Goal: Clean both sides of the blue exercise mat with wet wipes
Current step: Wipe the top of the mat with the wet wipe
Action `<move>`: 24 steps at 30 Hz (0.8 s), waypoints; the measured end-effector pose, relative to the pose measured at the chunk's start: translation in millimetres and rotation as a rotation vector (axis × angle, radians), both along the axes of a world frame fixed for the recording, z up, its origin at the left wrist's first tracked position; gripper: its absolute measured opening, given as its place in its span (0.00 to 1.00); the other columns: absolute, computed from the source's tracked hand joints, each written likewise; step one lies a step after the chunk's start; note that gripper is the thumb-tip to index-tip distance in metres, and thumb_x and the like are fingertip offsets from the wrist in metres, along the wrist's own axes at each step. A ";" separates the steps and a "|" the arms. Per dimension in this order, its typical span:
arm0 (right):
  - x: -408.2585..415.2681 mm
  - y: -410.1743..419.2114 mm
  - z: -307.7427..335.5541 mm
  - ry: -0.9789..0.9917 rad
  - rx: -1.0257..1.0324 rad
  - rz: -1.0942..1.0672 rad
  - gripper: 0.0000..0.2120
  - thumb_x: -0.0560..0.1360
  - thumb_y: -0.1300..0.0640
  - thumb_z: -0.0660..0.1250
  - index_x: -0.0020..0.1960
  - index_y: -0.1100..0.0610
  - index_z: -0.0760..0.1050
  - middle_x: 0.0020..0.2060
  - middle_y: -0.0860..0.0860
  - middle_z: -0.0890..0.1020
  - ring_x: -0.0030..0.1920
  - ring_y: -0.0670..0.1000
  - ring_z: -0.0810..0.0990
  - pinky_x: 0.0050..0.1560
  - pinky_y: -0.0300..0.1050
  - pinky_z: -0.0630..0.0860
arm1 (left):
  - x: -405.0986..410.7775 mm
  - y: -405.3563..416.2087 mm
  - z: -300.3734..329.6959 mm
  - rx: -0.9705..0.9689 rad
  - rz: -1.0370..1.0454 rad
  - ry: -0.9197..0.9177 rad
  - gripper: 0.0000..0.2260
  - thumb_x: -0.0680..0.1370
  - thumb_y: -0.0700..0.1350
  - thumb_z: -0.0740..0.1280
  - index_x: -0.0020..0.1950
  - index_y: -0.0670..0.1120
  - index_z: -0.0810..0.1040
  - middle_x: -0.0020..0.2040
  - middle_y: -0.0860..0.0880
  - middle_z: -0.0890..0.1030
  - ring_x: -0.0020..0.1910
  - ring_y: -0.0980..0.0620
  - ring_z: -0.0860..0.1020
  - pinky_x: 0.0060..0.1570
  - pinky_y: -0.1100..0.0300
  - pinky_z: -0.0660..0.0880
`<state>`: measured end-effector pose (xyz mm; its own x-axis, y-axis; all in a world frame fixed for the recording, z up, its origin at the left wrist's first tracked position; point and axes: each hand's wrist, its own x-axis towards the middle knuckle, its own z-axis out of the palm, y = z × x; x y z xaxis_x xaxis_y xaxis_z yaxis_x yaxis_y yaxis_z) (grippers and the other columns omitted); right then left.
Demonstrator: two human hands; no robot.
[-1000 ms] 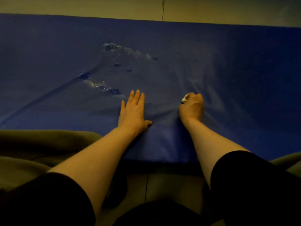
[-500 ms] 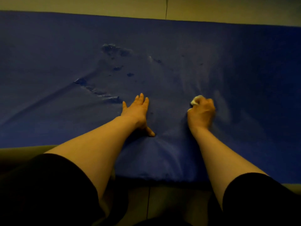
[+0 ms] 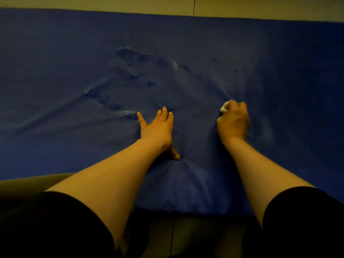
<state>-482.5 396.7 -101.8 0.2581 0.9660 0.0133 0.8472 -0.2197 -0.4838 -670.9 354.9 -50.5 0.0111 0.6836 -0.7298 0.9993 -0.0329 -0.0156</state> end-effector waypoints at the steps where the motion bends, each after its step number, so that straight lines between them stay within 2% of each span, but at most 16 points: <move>1: -7.4 -2.4 1.4 0.004 0.007 -0.012 0.08 0.70 0.70 0.59 0.45 0.64 0.74 0.48 0.63 0.74 0.43 0.65 0.75 0.44 0.54 0.69 | 1.3 0.1 -0.2 0.002 0.003 0.002 0.62 0.62 0.67 0.75 0.79 0.46 0.36 0.79 0.47 0.36 0.78 0.49 0.39 0.66 0.27 0.36; 3: -35.9 -14.0 0.6 0.036 0.038 0.093 0.07 0.70 0.69 0.60 0.46 0.64 0.74 0.48 0.63 0.75 0.42 0.64 0.75 0.43 0.53 0.70 | 3.8 0.0 -1.4 0.008 0.007 0.009 0.62 0.62 0.66 0.76 0.79 0.46 0.36 0.79 0.46 0.36 0.78 0.49 0.39 0.66 0.27 0.36; 5: -63.6 -24.7 -2.1 0.077 0.013 0.296 0.06 0.71 0.68 0.61 0.46 0.64 0.74 0.48 0.62 0.75 0.42 0.64 0.76 0.40 0.53 0.70 | 5.6 0.8 -1.0 0.011 0.008 0.014 0.62 0.62 0.65 0.76 0.79 0.45 0.37 0.79 0.46 0.37 0.78 0.49 0.39 0.66 0.27 0.37; 8: -66.2 -17.3 -2.6 0.093 -0.045 0.474 0.06 0.71 0.68 0.61 0.46 0.63 0.74 0.48 0.60 0.75 0.42 0.63 0.75 0.40 0.52 0.71 | 4.5 2.5 0.8 0.003 0.021 0.000 0.62 0.62 0.65 0.76 0.79 0.46 0.37 0.79 0.47 0.37 0.78 0.49 0.39 0.66 0.28 0.36; 10: -45.2 -2.5 -3.1 0.066 -0.003 0.385 0.09 0.69 0.69 0.61 0.47 0.61 0.76 0.48 0.60 0.76 0.44 0.64 0.76 0.42 0.51 0.71 | 3.8 3.9 2.9 -0.005 0.002 -0.001 0.62 0.62 0.66 0.75 0.79 0.46 0.38 0.79 0.47 0.38 0.78 0.49 0.41 0.67 0.28 0.36; 14: -12.1 17.1 2.2 0.034 -0.001 0.028 0.09 0.70 0.69 0.60 0.48 0.62 0.74 0.50 0.61 0.74 0.44 0.65 0.75 0.43 0.53 0.69 | 0.9 9.8 6.7 -0.011 -0.011 -0.004 0.62 0.60 0.68 0.75 0.79 0.47 0.41 0.80 0.46 0.41 0.78 0.48 0.44 0.67 0.28 0.36; 16: -26.8 12.1 3.7 0.039 0.023 0.016 0.08 0.71 0.70 0.59 0.47 0.63 0.74 0.50 0.62 0.74 0.43 0.65 0.75 0.43 0.53 0.68 | -0.1 10.9 8.4 -0.005 -0.019 -0.011 0.61 0.60 0.68 0.75 0.79 0.47 0.43 0.80 0.46 0.43 0.78 0.48 0.46 0.67 0.28 0.37; 18: -54.7 3.9 2.8 0.083 0.016 0.185 0.07 0.71 0.69 0.60 0.48 0.64 0.74 0.50 0.62 0.74 0.44 0.65 0.75 0.41 0.51 0.66 | 0.4 11.4 9.9 0.009 -0.015 -0.021 0.60 0.59 0.68 0.75 0.79 0.48 0.46 0.80 0.46 0.46 0.78 0.48 0.50 0.67 0.29 0.37; 20: -75.7 0.1 1.0 0.114 -0.045 0.419 0.06 0.71 0.68 0.61 0.47 0.64 0.74 0.49 0.61 0.75 0.44 0.64 0.75 0.40 0.50 0.66 | 0.2 11.7 8.6 0.046 0.008 -0.043 0.56 0.60 0.68 0.75 0.77 0.48 0.51 0.79 0.46 0.54 0.76 0.48 0.58 0.68 0.30 0.37; 21: -78.3 3.7 0.9 0.120 -0.067 0.473 0.06 0.71 0.68 0.61 0.47 0.63 0.74 0.49 0.61 0.75 0.44 0.63 0.75 0.41 0.51 0.68 | -1.3 11.9 7.5 0.103 0.039 -0.070 0.51 0.61 0.69 0.74 0.75 0.48 0.58 0.75 0.46 0.64 0.72 0.48 0.65 0.70 0.32 0.37; 22: -75.0 10.5 1.1 0.119 -0.076 0.466 0.07 0.71 0.68 0.61 0.47 0.62 0.75 0.49 0.60 0.75 0.45 0.63 0.75 0.43 0.52 0.70 | -3.8 12.6 5.9 0.190 0.077 -0.101 0.44 0.62 0.69 0.73 0.70 0.48 0.64 0.68 0.48 0.73 0.67 0.48 0.71 0.71 0.33 0.37; 23: -66.5 19.1 1.1 0.117 -0.065 0.410 0.08 0.70 0.68 0.61 0.47 0.61 0.75 0.49 0.60 0.75 0.45 0.63 0.75 0.44 0.53 0.71 | -6.8 15.0 4.7 0.282 0.109 -0.129 0.38 0.64 0.69 0.72 0.65 0.49 0.67 0.62 0.50 0.76 0.63 0.48 0.74 0.72 0.36 0.39; 24: -54.6 27.3 1.6 0.112 -0.054 0.312 0.09 0.70 0.68 0.61 0.47 0.61 0.76 0.50 0.60 0.75 0.45 0.63 0.75 0.45 0.53 0.72 | -9.6 17.7 3.5 0.353 0.133 -0.153 0.35 0.66 0.68 0.71 0.64 0.49 0.68 0.60 0.50 0.76 0.62 0.48 0.74 0.73 0.38 0.40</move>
